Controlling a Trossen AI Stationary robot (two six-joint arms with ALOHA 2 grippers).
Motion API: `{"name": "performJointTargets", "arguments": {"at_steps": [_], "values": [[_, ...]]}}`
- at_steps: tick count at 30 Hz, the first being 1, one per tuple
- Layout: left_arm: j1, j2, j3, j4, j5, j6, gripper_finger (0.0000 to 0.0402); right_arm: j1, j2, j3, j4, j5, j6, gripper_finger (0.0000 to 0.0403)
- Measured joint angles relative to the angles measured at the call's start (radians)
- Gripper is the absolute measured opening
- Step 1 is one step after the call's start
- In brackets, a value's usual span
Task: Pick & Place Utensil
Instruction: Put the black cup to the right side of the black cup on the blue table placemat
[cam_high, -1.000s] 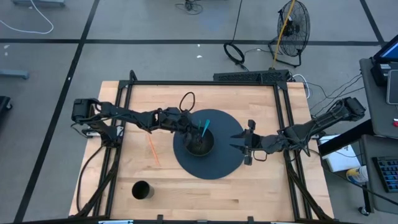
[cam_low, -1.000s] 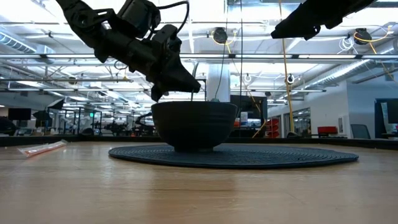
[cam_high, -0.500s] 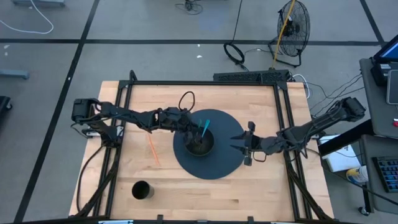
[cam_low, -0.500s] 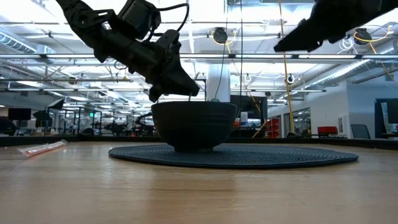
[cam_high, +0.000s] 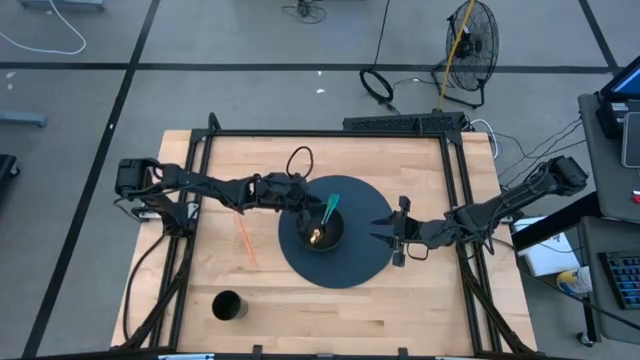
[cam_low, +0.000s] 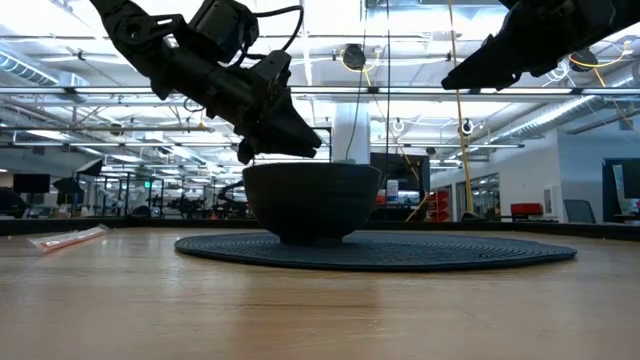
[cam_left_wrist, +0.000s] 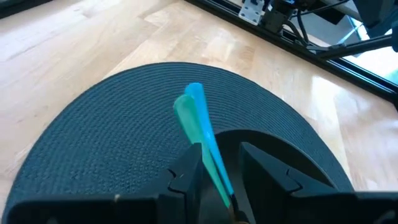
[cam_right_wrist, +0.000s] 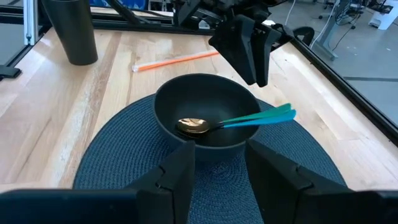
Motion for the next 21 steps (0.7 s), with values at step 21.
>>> {"name": "performJointTargets", "arguments": {"at_steps": [21], "values": [[-0.045, -0.385, 0.001, -0.123, 0.14, 0.347, 0.0118, 0.0, 0.0, 0.0, 0.001, -0.006, -0.034, 0.0132]]}}
